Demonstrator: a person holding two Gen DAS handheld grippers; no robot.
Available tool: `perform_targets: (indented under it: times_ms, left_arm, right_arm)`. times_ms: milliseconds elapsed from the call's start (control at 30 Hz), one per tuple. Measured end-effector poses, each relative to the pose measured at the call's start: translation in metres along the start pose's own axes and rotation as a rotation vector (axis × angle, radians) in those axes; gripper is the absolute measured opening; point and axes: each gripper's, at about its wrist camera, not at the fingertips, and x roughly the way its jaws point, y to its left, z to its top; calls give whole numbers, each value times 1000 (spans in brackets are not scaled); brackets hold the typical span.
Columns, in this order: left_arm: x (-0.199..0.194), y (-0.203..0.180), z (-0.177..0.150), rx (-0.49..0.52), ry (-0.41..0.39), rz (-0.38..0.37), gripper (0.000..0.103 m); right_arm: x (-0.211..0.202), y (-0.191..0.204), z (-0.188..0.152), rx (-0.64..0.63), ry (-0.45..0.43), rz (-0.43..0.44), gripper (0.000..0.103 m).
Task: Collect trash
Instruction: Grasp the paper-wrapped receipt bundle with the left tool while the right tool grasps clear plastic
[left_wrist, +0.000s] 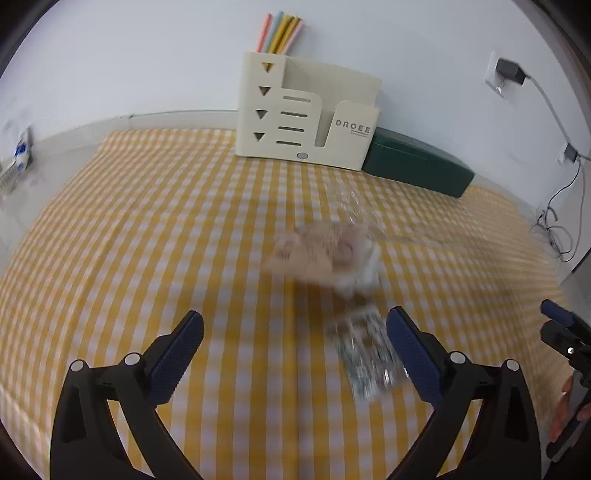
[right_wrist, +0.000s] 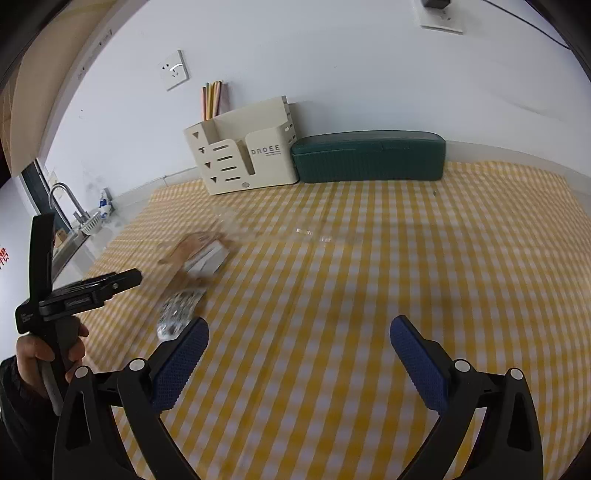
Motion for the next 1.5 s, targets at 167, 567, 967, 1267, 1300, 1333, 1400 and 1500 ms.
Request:
perform_targets:
  times_ms: [167, 567, 967, 1267, 1300, 1333, 1400, 1500]
  left_arm:
    - [38, -2, 21, 26, 38, 23, 88]
    - [68, 22, 35, 17, 70, -1, 28]
    - [41, 54, 35, -4, 26, 2, 16]
    - [30, 75, 28, -31, 12, 9, 16]
    - [29, 76, 27, -29, 9, 12, 16]
    - [27, 75, 26, -26, 4, 15, 16]
    - [22, 75, 25, -26, -3, 10, 16]
    - [12, 72, 21, -24, -17, 3, 16]
  right_arm:
    - [35, -1, 21, -8, 25, 5, 99]
    - [99, 13, 54, -64, 83, 85, 99]
    - [155, 70, 74, -250, 144, 116, 99]
    - [177, 72, 73, -309, 197, 41, 14]
    - [174, 71, 73, -310, 192, 37, 11]
    - [169, 70, 74, -306, 188, 39, 9]
    - [159, 68, 74, -300, 171, 37, 8]
    - [135, 65, 75, -290, 130, 50, 7]
